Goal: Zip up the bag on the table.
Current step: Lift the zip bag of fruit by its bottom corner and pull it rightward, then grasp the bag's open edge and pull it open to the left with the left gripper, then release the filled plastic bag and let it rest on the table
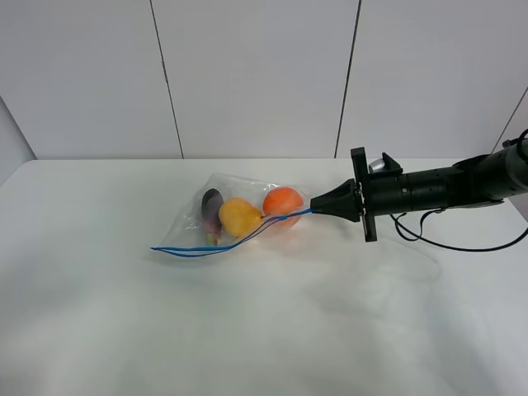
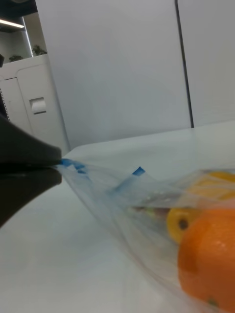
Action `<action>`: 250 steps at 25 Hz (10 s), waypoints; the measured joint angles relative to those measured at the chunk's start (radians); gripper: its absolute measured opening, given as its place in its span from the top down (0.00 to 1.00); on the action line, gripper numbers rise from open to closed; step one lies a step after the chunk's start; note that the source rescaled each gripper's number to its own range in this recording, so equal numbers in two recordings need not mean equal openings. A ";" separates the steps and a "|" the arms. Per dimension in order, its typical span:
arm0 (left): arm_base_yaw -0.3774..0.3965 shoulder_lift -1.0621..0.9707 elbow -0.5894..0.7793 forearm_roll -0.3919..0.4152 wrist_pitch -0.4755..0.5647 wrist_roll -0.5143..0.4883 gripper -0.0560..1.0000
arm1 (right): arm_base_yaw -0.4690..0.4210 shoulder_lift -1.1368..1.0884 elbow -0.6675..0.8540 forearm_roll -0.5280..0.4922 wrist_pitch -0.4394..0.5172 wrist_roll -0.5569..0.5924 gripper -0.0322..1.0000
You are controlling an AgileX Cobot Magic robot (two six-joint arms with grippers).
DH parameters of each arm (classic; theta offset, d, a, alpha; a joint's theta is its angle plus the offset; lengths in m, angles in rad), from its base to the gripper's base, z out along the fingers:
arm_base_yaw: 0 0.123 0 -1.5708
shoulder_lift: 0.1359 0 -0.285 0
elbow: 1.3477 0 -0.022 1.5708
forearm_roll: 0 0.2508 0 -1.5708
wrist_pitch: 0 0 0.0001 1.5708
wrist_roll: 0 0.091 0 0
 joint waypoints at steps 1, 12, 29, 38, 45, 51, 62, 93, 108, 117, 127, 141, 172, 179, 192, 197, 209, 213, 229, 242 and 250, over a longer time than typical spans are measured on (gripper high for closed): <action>0.000 0.000 0.000 0.000 0.000 0.000 0.00 | 0.000 0.000 0.000 0.001 0.001 0.000 0.97; 0.000 0.000 0.000 -0.001 0.000 0.000 0.00 | 0.000 0.000 0.000 0.003 0.002 -0.003 0.97; 0.000 0.400 -0.290 -0.001 -0.250 0.000 0.00 | 0.000 0.000 0.000 0.007 -0.003 -0.003 0.97; 0.000 0.856 -0.406 -0.001 -0.442 0.142 0.00 | 0.000 0.000 0.000 0.011 -0.003 -0.003 0.97; -0.008 1.109 -0.412 -0.008 -0.580 0.583 0.00 | 0.000 0.000 0.000 0.011 -0.003 -0.003 0.97; -0.142 1.245 -0.412 -0.094 -0.651 0.906 0.00 | 0.000 0.000 0.000 0.011 -0.003 -0.003 0.97; -0.604 1.438 -0.412 -0.209 -0.836 0.924 0.00 | 0.000 0.000 0.000 0.011 -0.003 -0.003 0.97; -0.846 2.017 -0.414 -0.235 -1.768 0.809 0.36 | 0.000 0.000 0.000 0.011 -0.004 0.012 0.97; -0.830 2.019 -0.413 -0.239 -1.812 0.811 0.87 | 0.000 0.000 0.000 0.019 -0.004 0.012 0.97; -0.830 2.019 -0.413 -0.252 -1.812 0.824 0.94 | 0.000 0.000 0.000 0.023 -0.004 0.012 0.97; -0.786 2.017 -0.413 -0.378 -1.820 1.050 0.95 | 0.011 0.000 0.000 0.051 -0.017 0.015 0.97; -0.619 2.017 -0.413 -0.364 -1.860 1.102 0.95 | 0.011 0.000 -0.002 0.059 -0.021 0.017 0.97; -0.344 2.017 -0.408 -0.288 -1.965 1.130 0.95 | 0.008 0.000 -0.003 0.037 -0.008 0.031 0.97; -0.319 2.017 -0.408 -0.282 -1.966 1.136 0.95 | 0.008 0.000 -0.003 0.037 -0.003 0.034 0.97; -0.307 2.017 -0.408 -0.307 -1.986 1.114 0.28 | 0.008 0.000 -0.002 0.012 0.001 0.034 0.97; -0.286 2.017 -0.408 -0.312 -1.985 1.081 0.04 | 0.008 0.000 -0.002 0.011 0.001 0.035 0.97; -0.089 2.004 -0.408 -0.382 -1.949 0.789 0.04 | 0.008 0.000 -0.002 0.010 0.005 0.039 0.97; -0.057 1.935 -0.447 -0.387 -1.780 0.677 0.05 | 0.008 0.000 -0.002 0.008 0.005 0.041 0.97; -0.002 1.875 -0.896 -0.322 -0.487 0.393 0.05 | 0.008 0.000 -0.002 0.008 0.006 0.041 0.97; 0.000 1.875 -0.929 -0.159 -0.053 0.127 0.00 | 0.008 0.000 -0.002 0.008 0.006 0.041 0.97; 0.000 1.858 -0.928 -0.159 0.137 0.092 0.00 | 0.008 0.000 -0.002 0.008 0.006 0.041 0.97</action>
